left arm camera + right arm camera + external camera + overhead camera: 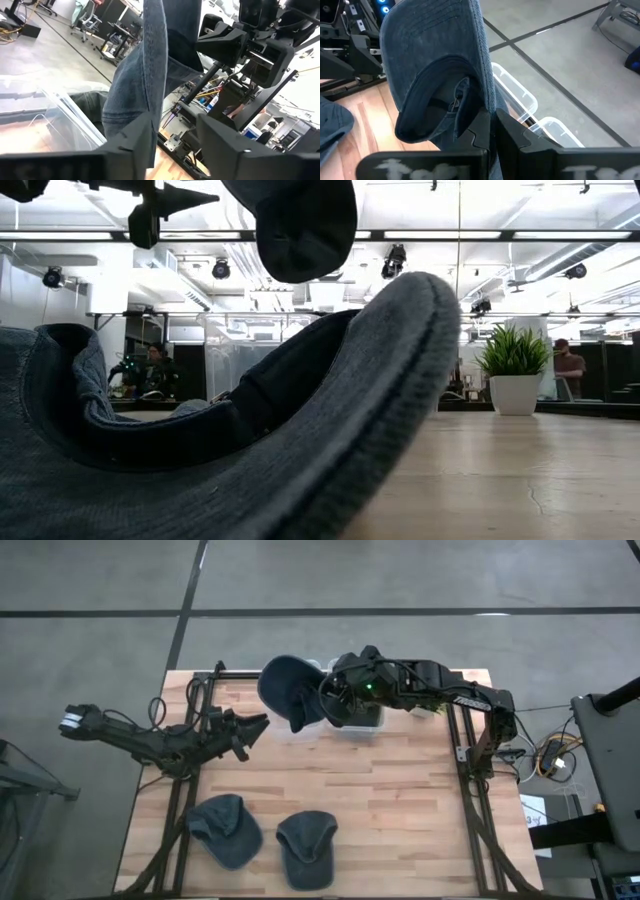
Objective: Pick & Place hat
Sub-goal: Put the right blue cap into the left transparent bin
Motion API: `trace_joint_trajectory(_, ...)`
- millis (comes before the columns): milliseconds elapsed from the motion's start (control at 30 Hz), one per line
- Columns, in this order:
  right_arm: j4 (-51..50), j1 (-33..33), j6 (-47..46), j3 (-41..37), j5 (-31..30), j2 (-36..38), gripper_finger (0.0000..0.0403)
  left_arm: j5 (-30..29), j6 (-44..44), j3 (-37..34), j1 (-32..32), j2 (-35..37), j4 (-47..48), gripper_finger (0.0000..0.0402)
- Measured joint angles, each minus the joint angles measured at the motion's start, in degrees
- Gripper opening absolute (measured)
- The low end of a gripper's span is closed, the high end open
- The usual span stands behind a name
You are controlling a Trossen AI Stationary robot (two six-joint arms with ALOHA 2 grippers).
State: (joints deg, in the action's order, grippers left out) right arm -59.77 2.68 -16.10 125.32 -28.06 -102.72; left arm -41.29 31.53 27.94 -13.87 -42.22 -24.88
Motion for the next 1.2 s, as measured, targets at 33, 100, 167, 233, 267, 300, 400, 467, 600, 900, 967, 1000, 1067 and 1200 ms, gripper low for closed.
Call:
trace_joint_trajectory(33, 0.0, 0.0, 0.0, -0.01, 0.01, 0.0, 0.0008, 0.01, -0.23, 0.0, 0.0, 0.0, 0.01, 0.0173)
trace_joint_trajectory(100, 0.0, 0.0, -0.2, -0.04, -0.01, 0.0, 0.0008, 0.01, -1.75, 0.0, 0.0, 0.0, 0.02, 0.021)
trace_joint_trajectory(167, 0.03, 0.0, -0.24, -0.04, -0.01, 0.0, 0.0008, -0.02, -2.49, 0.0, 0.02, 0.0, -0.09, 0.0241)
trace_joint_trajectory(233, 0.09, 0.0, -0.75, -0.04, -0.01, 0.0, 0.0008, -0.91, -2.32, 0.0, 0.01, 0.0, -0.28, 0.0264)
trace_joint_trajectory(267, 0.09, -0.02, -1.09, -0.04, 0.0, 0.0, 0.0008, -1.21, -2.43, 0.0, 0.02, 0.0, -0.43, 0.0272)
trace_joint_trajectory(300, 0.09, -0.02, -1.32, -0.04, -0.01, 0.0, 0.0008, -1.36, -3.0, 0.0, 0.02, 0.0, -0.49, 0.0277)
trace_joint_trajectory(400, 0.17, -0.02, -1.99, -0.07, -0.01, 0.0, 0.0008, -2.3, -4.73, 0.0, 0.02, -0.3, -0.57, 0.0283)
trace_joint_trajectory(467, 0.3, -0.02, -2.22, -0.07, -0.01, 0.0, 0.0008, -2.33, -5.5, 0.0, 0.04, -0.64, -0.64, 0.0284)
trace_joint_trajectory(600, 0.45, -0.02, -2.86, -0.07, -0.01, 0.0, 0.0008, -2.35, -8.36, 0.0, 0.19, -1.62, -2.59, 0.0284)
trace_joint_trajectory(900, 1.01, -0.02, -3.43, -0.2, -0.01, 0.0, 0.0008, -3.25, -19.21, 0.42, 0.51, -6.03, -11.59, 0.0284)
trace_joint_trajectory(967, 1.68, -0.02, -3.42, -0.23, -0.01, 0.0, 0.0008, -5.07, -20.28, 1.14, 0.6, -6.98, -11.64, 0.0284)
trace_joint_trajectory(1000, 1.88, -0.02, -3.39, -0.25, -0.02, 0.0, 0.0008, -5.95, -20.83, 1.46, 0.69, -7.42, -11.65, 0.0284)
trace_joint_trajectory(1067, 1.88, -0.02, -3.41, -0.28, -0.01, 0.0, 0.0008, -7.3, -21.62, 2.02, 0.7, -8.35, -11.65, 0.0284)
trace_joint_trajectory(1200, 1.86, -0.03, -3.32, -0.28, -0.01, 0.0, 0.0008, -9.04, -23.1, 3.0, 0.95, -9.56, -11.62, 0.0284)
